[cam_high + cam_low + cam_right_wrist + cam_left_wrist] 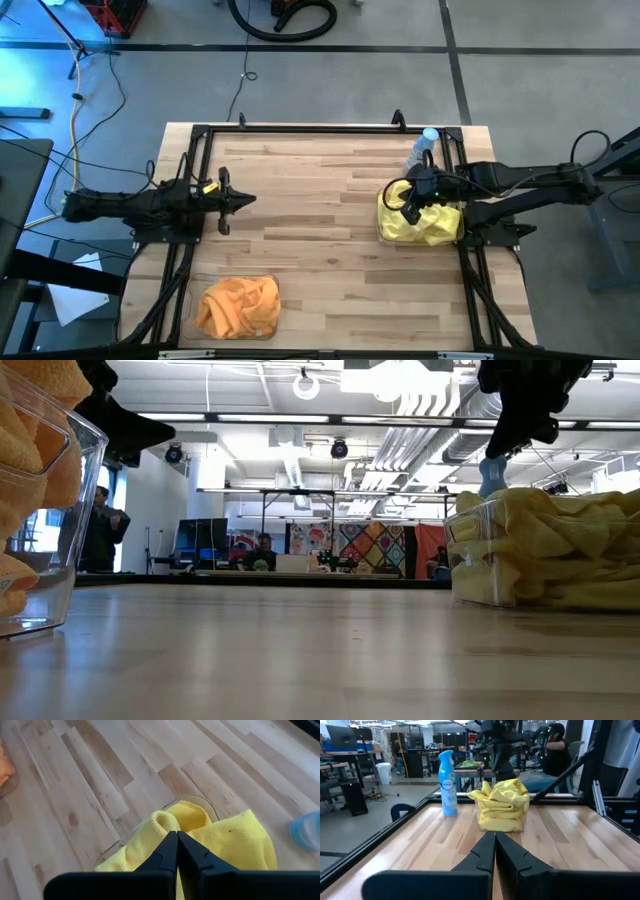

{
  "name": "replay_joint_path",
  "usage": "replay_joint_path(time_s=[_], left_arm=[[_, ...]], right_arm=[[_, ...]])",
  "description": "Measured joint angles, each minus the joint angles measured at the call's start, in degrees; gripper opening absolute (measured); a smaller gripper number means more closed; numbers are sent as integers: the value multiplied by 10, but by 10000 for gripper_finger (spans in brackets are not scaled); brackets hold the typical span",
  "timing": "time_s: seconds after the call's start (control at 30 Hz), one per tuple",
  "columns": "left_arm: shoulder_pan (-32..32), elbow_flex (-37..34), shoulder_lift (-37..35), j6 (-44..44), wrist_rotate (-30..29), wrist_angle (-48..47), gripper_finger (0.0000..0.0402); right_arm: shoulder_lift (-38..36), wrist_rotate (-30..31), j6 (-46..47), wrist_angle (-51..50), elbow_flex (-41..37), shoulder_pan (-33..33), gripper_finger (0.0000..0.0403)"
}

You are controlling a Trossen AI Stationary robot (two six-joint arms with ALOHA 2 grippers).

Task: Sort microfiber towel by color & place in baskets
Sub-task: Return to Home Position

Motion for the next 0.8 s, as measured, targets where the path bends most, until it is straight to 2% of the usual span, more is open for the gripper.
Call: replay_joint_path(time_s=[0.33, 0.47, 0.6, 0.8], left_arm=[[0, 0, -112, 11, 18, -88, 0], [0, -1, -111, 4, 25, -94, 0], [0, -45, -111, -18, 41, -52, 0], [0, -44, -105, -2, 50, -52, 0]], right_arm=[[0, 0, 26, 4, 0, 0, 0], [0, 4, 27, 5, 0, 0, 0], [0, 6, 26, 8, 0, 0, 0], [0, 7, 26, 8, 0, 0, 0]])
